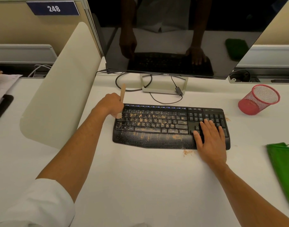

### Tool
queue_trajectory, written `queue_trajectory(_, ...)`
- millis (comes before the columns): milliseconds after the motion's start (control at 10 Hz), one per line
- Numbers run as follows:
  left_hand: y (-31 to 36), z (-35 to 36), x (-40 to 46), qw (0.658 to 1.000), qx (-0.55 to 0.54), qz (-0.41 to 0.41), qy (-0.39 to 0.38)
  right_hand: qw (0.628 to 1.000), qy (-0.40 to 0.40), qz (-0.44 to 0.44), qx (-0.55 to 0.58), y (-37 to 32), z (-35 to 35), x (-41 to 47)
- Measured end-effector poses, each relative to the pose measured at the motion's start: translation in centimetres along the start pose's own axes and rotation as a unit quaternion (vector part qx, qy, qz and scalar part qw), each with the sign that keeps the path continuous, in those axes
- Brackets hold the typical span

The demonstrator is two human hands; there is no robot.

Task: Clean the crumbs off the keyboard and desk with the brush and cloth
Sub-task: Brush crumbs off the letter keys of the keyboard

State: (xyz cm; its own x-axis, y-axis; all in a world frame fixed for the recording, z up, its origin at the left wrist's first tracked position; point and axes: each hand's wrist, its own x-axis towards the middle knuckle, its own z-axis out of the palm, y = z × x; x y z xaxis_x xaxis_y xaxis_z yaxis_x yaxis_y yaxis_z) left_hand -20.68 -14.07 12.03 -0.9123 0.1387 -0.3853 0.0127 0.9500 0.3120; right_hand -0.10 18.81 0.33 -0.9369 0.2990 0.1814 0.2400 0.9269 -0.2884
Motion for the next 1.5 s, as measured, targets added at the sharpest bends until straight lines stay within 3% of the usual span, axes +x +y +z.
queue_trajectory(100, 0.0, 0.1, 0.2, 0.992, -0.055, 0.011, 0.116, 1.0, -0.001, 0.002, -0.002, -0.1, 0.0, 0.0)
queue_trajectory(200, 0.2, 1.0, 0.1, 0.979, -0.137, 0.042, 0.145, 1.0, 0.0, 0.006, -0.002, -0.1, 0.0, 0.0)
queue_trajectory(300, 0.9, 1.7, -0.3, 0.976, -0.174, 0.09, 0.097, 1.0, -0.001, 0.006, 0.0, -0.1, 0.0, 0.1)
queue_trajectory(400, 1.1, 2.1, -0.2, 0.982, -0.123, 0.133, 0.047, 1.0, -0.002, 0.005, -0.001, -0.1, 0.0, 0.0)
queue_trajectory(700, -0.7, -0.3, 0.6, 0.977, 0.183, 0.085, 0.073, 1.0, -0.004, 0.007, 0.0, 0.0, 0.1, 0.0)
queue_trajectory(900, 0.0, 0.8, 0.2, 0.99, -0.05, 0.071, 0.109, 1.0, -0.001, 0.005, 0.0, 0.0, 0.1, 0.0)
queue_trajectory(1000, 0.2, 1.7, -0.4, 0.98, -0.134, 0.051, 0.14, 1.0, 0.0, 0.007, 0.002, -0.1, 0.0, 0.0)
queue_trajectory(1100, 0.0, 2.4, -1.2, 0.977, -0.13, 0.033, 0.168, 1.0, 0.0, 0.006, 0.001, -0.1, 0.0, 0.0)
queue_trajectory(1300, -0.3, 1.9, -1.3, 0.992, -0.077, -0.012, 0.097, 1.0, 0.0, 0.005, 0.001, 0.0, 0.1, 0.0)
queue_trajectory(1400, 0.2, 1.4, -1.2, 0.989, -0.091, -0.016, 0.114, 1.0, 0.003, 0.003, 0.004, -0.1, 0.0, 0.0)
queue_trajectory(1500, 0.6, 1.6, -1.2, 0.975, -0.126, 0.004, 0.183, 1.0, 0.005, 0.002, 0.002, -0.1, 0.0, 0.0)
